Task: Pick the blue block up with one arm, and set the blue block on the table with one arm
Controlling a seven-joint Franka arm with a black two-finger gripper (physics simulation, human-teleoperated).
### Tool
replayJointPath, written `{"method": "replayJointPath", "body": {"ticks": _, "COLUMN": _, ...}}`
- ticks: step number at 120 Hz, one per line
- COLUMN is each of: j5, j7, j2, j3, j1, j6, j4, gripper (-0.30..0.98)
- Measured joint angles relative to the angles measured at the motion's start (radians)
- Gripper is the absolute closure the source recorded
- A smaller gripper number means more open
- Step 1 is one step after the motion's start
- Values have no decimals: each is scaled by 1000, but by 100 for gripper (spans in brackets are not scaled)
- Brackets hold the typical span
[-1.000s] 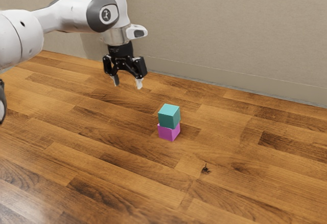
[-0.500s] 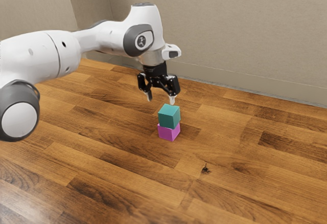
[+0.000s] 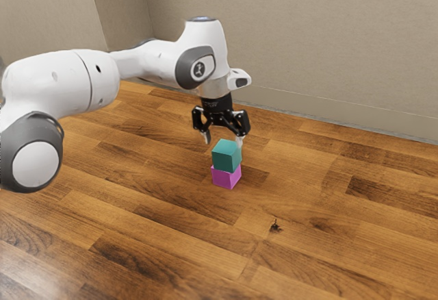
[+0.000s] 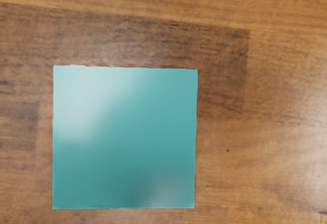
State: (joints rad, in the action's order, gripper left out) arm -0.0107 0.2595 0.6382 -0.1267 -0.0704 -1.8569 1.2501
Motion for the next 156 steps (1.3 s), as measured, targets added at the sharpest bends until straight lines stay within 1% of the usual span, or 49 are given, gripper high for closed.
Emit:
{"method": "replayJointPath", "body": {"ticks": 42, "j5": 10, "j7": 12, "j2": 40, "j3": -5, "j1": 11, "j6": -25, "j4": -9, "gripper": 0}}
{"method": "replayJointPath", "body": {"ticks": 87, "j5": 50, "j7": -5, "j2": 61, "j3": -30, "j1": 16, "j6": -24, "j4": -19, "gripper": 0}}
{"method": "replayJointPath", "body": {"ticks": 130, "j5": 55, "j7": -24, "j2": 124, "j3": -38, "j1": 25, "j6": -11, "j4": -82, "gripper": 0}}
{"method": "replayJointPath", "body": {"ticks": 156, "j5": 54, "j7": -46, "j2": 130, "j3": -39, "j1": 30, "j6": -7, "j4": -85, "gripper": 5}}
